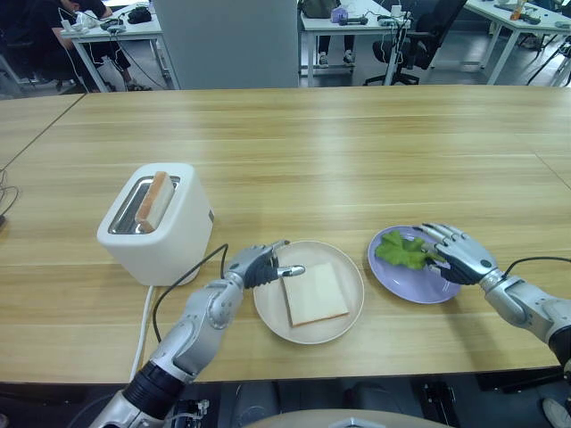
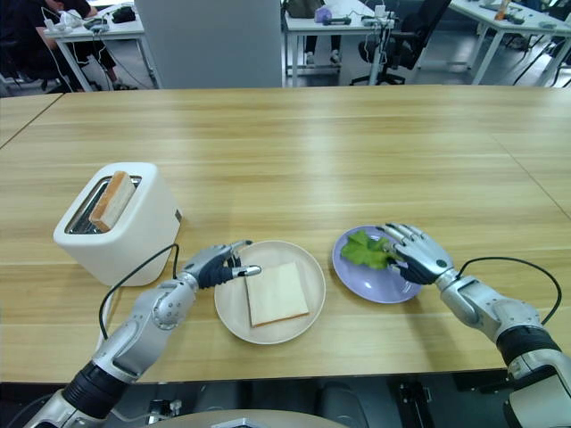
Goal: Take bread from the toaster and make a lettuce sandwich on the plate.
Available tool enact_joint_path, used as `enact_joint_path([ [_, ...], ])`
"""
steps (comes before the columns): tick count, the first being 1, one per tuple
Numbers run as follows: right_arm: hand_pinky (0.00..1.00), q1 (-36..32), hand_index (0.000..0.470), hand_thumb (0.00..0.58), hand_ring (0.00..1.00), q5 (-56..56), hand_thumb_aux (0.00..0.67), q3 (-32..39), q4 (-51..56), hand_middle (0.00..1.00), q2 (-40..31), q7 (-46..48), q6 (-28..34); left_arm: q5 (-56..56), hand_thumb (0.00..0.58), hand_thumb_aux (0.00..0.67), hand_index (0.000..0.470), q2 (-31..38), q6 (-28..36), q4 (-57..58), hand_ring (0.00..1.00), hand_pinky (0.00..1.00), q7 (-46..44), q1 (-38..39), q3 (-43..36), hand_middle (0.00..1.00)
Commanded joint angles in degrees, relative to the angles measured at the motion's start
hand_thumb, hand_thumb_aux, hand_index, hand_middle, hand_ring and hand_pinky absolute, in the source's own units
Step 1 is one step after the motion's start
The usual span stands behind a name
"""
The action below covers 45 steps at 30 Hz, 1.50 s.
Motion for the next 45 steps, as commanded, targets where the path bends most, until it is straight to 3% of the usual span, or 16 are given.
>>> enact_joint_path([
  [1,0.00,1.80,0.460,0.580,0.00,3.87,0.670,-3.18,-9.11,0.00,-0.99,4.51,-0.07,4.73,0.000,0.000,0.000,2.27,-0.48,-5.27,0.00,0.00,-0.17,-0.14,2.90,0.00],
  [9,0.00,5.53,0.460,0.580,0.00,10.91,0.670,-8.81,-28.75,0.00,1.51,16.14,3.94,10.64,0.000,0.000,0.000,6.04,0.95,-16.70,0.00,0.00,-4.77,1.89,10.68,0.00],
  [14,0.00,4.73,0.460,0.580,0.00,12.28,0.670,-8.38,-35.67,0.00,6.63,22.48,6.42,12.94,0.000,0.000,0.000,7.90,3.22,-23.38,0.00,0.00,-9.13,4.44,18.40,0.00],
  [22,0.00,-0.26,0.460,0.580,0.00,8.11,0.670,-1.66,-34.81,0.00,18.01,27.79,7.00,15.08,0.000,0.000,0.000,11.59,5.55,-26.86,0.00,0.00,-13.43,9.72,34.22,0.00],
  [28,0.00,-2.93,0.460,0.580,0.00,4.47,0.670,3.21,-30.80,0.00,24.62,28.44,7.15,16.21,0.000,0.000,0.000,12.90,5.35,-22.98,0.00,0.00,-13.57,14.20,42.22,0.00],
  [35,0.00,-3.54,0.460,0.580,0.00,0.88,0.670,7.77,-24.65,0.00,27.66,27.24,6.14,18.09,0.000,0.000,0.000,12.35,4.89,-15.05,0.00,0.00,-12.98,16.18,40.02,0.00],
  [45,0.00,-2.21,0.460,0.580,0.00,-2.58,0.670,9.96,-20.18,0.00,23.25,26.51,4.56,17.43,0.000,0.000,0.000,11.76,4.31,-5.69,0.00,0.00,-11.96,10.37,33.63,0.00],
])
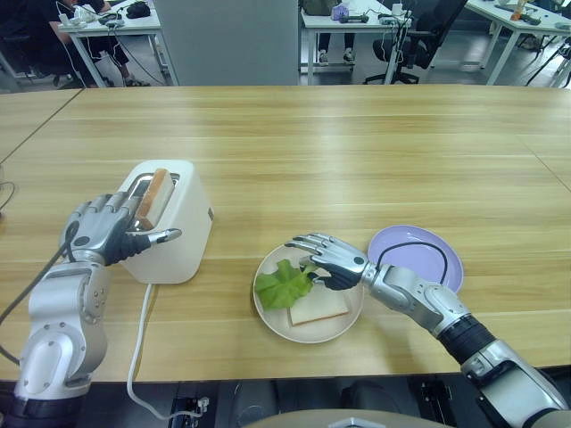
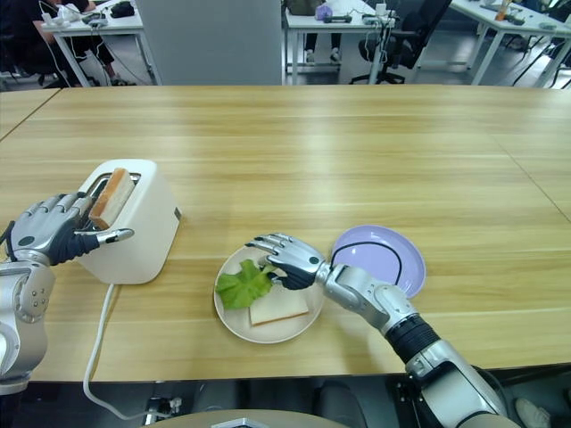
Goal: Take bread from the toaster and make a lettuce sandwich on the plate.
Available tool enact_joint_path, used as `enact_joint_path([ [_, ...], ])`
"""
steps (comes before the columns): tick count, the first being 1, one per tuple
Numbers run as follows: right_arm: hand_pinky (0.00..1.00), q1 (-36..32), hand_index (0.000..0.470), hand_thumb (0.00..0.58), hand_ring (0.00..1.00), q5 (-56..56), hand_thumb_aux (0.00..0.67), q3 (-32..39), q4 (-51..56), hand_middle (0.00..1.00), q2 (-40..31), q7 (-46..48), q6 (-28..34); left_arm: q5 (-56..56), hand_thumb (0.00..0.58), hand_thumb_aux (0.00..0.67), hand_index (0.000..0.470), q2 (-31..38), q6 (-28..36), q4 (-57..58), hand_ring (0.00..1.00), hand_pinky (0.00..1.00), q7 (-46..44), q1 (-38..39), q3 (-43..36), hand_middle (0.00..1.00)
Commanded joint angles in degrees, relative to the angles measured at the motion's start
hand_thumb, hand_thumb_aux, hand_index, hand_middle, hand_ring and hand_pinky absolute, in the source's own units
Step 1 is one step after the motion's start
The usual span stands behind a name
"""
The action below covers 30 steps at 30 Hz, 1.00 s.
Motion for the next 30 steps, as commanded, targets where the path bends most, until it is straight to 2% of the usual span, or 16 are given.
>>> enact_joint_path([
  [1,0.00,0.89,0.460,0.580,0.00,-1.14,0.670,0.53,0.37,0.00,-1.97,0.22,-0.66,-0.12,0.000,0.000,0.000,0.33,-0.38,3.47,0.00,0.00,0.30,-2.19,-2.41,0.00],
  [8,0.00,3.57,0.460,0.580,0.00,-2.37,0.670,0.76,-0.79,0.00,-6.88,4.02,0.35,-0.06,0.000,0.000,0.000,1.79,-0.48,8.04,0.00,0.00,2.46,-7.02,-3.75,0.00],
  [10,0.00,4.78,0.292,0.503,0.00,-2.73,0.426,0.53,-1.85,0.00,-8.55,5.22,0.65,-0.46,0.000,0.000,0.000,1.97,-0.54,9.25,0.00,0.00,3.12,-8.22,-3.88,0.00],
  [12,0.00,5.81,0.069,0.160,0.00,-3.15,0.100,0.41,-3.06,0.00,-9.88,6.07,1.04,-0.92,0.000,0.000,0.000,1.94,-0.62,10.28,0.00,0.00,3.59,-9.06,-4.03,0.00],
  [13,0.00,6.31,0.000,0.000,0.00,-3.12,0.000,0.32,-3.70,0.00,-10.45,6.56,1.23,-1.32,0.124,0.076,0.052,1.82,-0.73,10.92,0.00,0.00,3.87,-9.52,-4.14,0.00],
  [14,0.00,6.79,0.000,0.000,0.00,-2.99,0.000,0.14,-4.39,0.00,-10.92,6.89,1.35,-1.60,0.334,0.234,0.161,1.76,-0.85,11.65,0.00,0.00,4.18,-9.96,-4.32,0.00],
  [15,0.00,7.22,0.000,0.000,0.00,-2.83,0.000,-0.08,-5.13,0.00,-11.34,7.17,1.51,-2.06,0.413,0.310,0.213,1.71,-1.06,12.54,0.00,0.00,4.52,-10.43,-4.49,0.00],
  [16,0.00,7.59,0.000,0.000,0.00,-2.82,0.000,-0.29,-5.86,0.00,-11.71,7.33,1.70,-2.58,0.413,0.310,0.213,1.62,-1.30,13.32,0.00,0.00,5.01,-10.85,-4.59,0.00],
  [17,0.00,7.95,0.000,0.000,0.00,-2.74,0.000,-0.55,-6.71,0.00,-12.03,7.53,1.89,-3.10,0.580,0.670,0.460,1.55,-1.48,14.03,0.00,0.00,5.28,-11.18,-4.73,0.00],
  [20,0.00,8.93,0.000,0.000,0.00,-2.12,0.000,-1.53,-9.33,0.00,-12.74,8.50,2.45,-4.88,0.580,0.670,0.460,1.30,-1.81,16.14,0.00,0.00,5.58,-11.69,-5.33,0.00],
  [21,0.00,9.31,0.000,0.000,0.00,-1.66,0.000,-1.95,-10.30,0.00,-12.96,8.84,2.62,-5.87,0.580,0.670,0.460,0.96,-1.97,16.79,0.35,0.35,5.68,-11.77,-5.45,0.35],
  [23,0.00,9.90,0.000,0.000,0.00,-0.98,0.000,-2.71,-11.97,0.00,-13.25,9.44,2.87,-7.00,0.580,0.670,0.460,0.71,-2.15,17.49,0.35,0.35,6.14,-11.69,-5.59,0.35],
  [24,0.00,10.09,0.000,0.000,0.00,-0.70,0.000,-3.01,-12.69,0.00,-13.38,9.79,2.93,-7.82,0.580,0.670,0.460,0.59,-2.10,17.73,0.78,0.78,6.13,-11.56,-5.49,0.78],
  [26,0.00,10.63,0.000,0.000,0.00,0.03,0.000,-3.75,-14.22,0.00,-13.66,10.36,3.14,-9.59,0.580,0.670,0.460,0.23,-2.14,17.97,0.82,0.82,6.51,-11.38,-5.22,0.82],
  [27,0.00,10.85,0.000,0.000,0.00,0.36,0.000,-4.11,-14.91,0.00,-13.74,10.68,3.21,-10.43,0.580,0.670,0.460,0.09,-2.27,18.02,1.00,1.00,7.03,-11.38,-4.96,1.00],
  [30,0.00,11.73,0.000,0.000,0.00,1.30,0.000,-5.28,-17.25,0.00,-14.17,11.58,3.40,-12.29,0.580,0.670,0.460,0.25,-3.59,16.78,1.00,1.00,11.03,-12.65,-3.05,1.00],
])
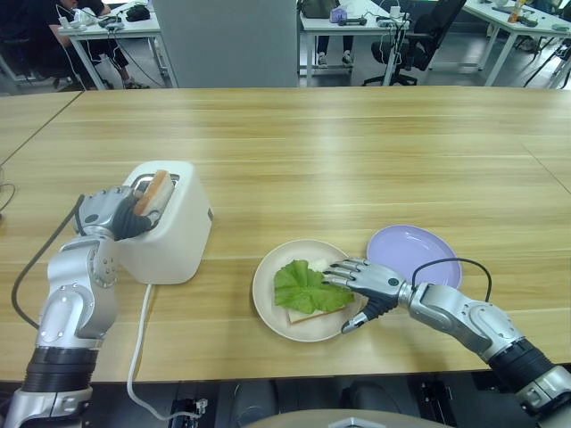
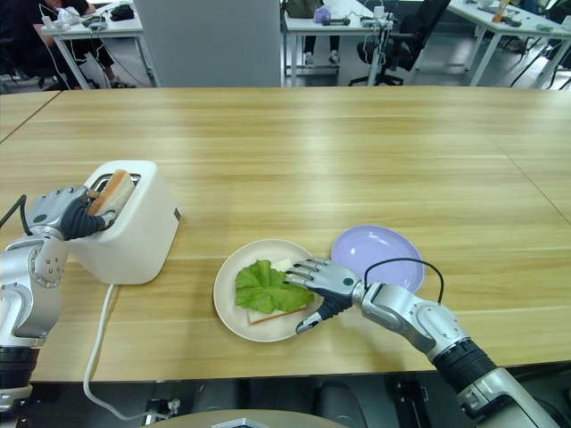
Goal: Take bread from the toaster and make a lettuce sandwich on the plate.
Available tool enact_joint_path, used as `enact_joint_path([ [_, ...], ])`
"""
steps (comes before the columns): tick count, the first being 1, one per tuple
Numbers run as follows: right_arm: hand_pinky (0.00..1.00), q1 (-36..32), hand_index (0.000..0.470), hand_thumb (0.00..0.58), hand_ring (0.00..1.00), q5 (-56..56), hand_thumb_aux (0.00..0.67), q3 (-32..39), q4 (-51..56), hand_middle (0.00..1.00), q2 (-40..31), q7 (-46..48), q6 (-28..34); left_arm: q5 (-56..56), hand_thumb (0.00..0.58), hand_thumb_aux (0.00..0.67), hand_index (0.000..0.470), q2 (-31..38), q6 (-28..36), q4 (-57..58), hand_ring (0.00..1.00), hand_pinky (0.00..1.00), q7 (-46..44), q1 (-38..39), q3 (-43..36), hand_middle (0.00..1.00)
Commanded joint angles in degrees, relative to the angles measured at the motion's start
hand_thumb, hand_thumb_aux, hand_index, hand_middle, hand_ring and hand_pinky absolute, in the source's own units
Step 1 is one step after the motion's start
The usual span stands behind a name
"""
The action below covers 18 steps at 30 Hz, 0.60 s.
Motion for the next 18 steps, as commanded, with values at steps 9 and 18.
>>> enact_joint_path([
  [9,0.00,5.14,0.000,0.000,0.00,3.26,0.000,-6.40,-8.10,0.00,-2.56,1.55,0.44,-7.41,0.580,0.670,0.460,2.24,-6.54,-13.16,1.00,1.00,8.92,-7.03,8.90,1.00],
  [18,0.00,10.59,0.000,0.000,0.00,2.64,0.000,-14.20,-18.72,0.00,1.09,-9.72,-1.46,-17.93,0.580,0.670,0.460,-3.87,0.25,-29.30,1.00,1.00,-1.15,-10.17,6.27,1.00],
])
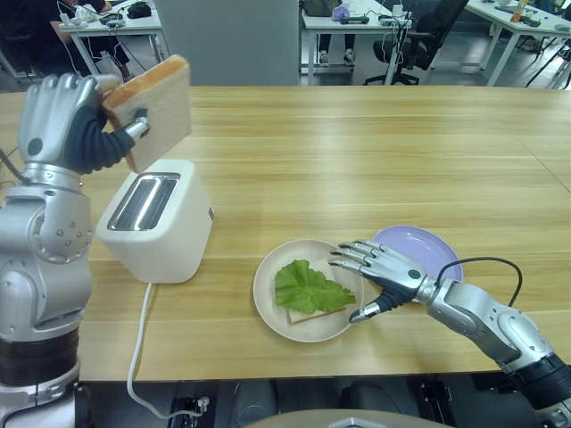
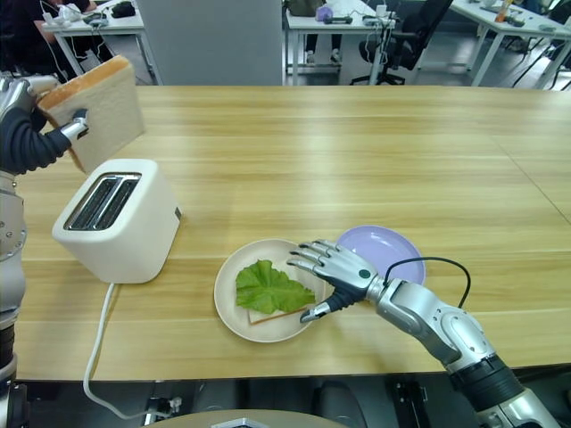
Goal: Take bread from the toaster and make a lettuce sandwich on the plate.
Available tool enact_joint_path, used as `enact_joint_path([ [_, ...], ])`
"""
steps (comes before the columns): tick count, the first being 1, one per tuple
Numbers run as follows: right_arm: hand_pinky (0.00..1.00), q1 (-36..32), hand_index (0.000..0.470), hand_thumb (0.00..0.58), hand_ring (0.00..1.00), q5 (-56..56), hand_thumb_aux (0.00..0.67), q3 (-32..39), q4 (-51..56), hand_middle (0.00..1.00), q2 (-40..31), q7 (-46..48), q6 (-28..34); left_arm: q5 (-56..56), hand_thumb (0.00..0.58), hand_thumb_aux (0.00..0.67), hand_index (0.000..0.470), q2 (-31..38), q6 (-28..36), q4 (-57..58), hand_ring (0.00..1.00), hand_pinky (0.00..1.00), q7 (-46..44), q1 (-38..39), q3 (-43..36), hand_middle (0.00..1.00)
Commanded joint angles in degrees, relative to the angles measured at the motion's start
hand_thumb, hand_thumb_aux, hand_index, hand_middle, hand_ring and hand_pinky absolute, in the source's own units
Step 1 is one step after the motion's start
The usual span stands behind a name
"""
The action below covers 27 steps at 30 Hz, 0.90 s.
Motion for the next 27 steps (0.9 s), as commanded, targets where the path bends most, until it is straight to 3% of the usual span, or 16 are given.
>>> enact_joint_path([
  [1,0.00,2.84,0.000,0.000,0.00,-0.62,0.000,-3.15,-5.33,0.00,1.43,-5.01,-1.78,-7.31,0.580,0.670,0.460,-4.81,6.72,-5.06,1.00,1.00,-7.23,0.24,-3.44,1.00],
  [8,0.00,8.67,0.000,0.000,0.00,-3.26,0.000,-6.91,-11.19,0.00,2.22,-12.41,-6.43,-20.93,0.580,0.670,0.460,-15.84,21.12,-8.53,1.00,1.00,-18.38,7.78,-14.28,1.00],
  [13,0.00,11.06,0.000,0.000,0.00,-4.42,0.000,-7.43,-12.99,0.00,2.18,-12.91,-8.72,-25.66,0.580,0.670,0.460,-18.67,24.56,-5.30,1.00,1.00,-21.57,12.28,-21.77,1.00],
  [27,0.00,10.95,0.000,0.000,0.00,-8.85,0.000,2.57,-2.23,0.00,1.01,1.63,-6.04,-22.92,0.580,0.670,0.460,-19.49,14.98,10.59,1.00,1.00,-17.31,12.89,-31.04,1.00],
])
